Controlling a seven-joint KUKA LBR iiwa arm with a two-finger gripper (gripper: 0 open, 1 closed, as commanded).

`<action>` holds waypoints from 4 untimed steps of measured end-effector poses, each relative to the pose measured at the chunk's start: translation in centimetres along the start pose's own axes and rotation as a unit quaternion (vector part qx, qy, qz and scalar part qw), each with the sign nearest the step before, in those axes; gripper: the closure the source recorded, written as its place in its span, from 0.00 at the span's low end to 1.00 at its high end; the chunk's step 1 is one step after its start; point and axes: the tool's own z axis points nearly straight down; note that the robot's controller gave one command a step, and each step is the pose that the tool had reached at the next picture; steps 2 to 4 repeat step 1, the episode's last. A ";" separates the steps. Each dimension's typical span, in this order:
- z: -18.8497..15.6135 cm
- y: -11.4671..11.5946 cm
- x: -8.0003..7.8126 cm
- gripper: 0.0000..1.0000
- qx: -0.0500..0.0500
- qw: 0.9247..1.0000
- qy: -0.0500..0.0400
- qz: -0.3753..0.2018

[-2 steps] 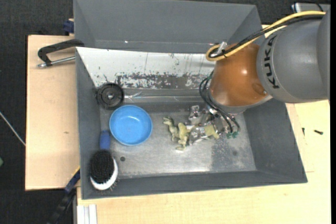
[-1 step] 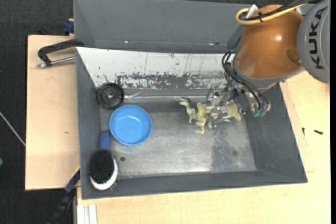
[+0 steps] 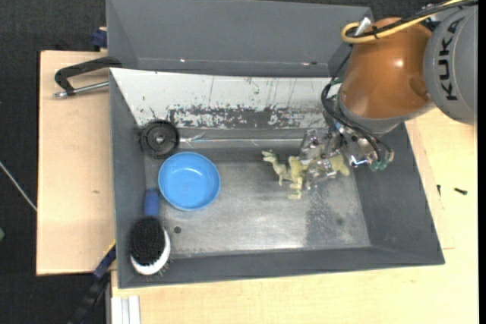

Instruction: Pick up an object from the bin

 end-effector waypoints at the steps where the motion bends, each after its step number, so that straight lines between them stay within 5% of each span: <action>1: -6.9 -1.4 -0.9 1.00 0.002 1.000 -0.007 0.002; 4: -6.9 -1.4 -0.9 1.00 0.002 1.000 -0.007 0.002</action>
Offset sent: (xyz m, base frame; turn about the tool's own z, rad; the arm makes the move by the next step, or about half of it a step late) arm 0.0095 -0.0114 0.0638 0.0014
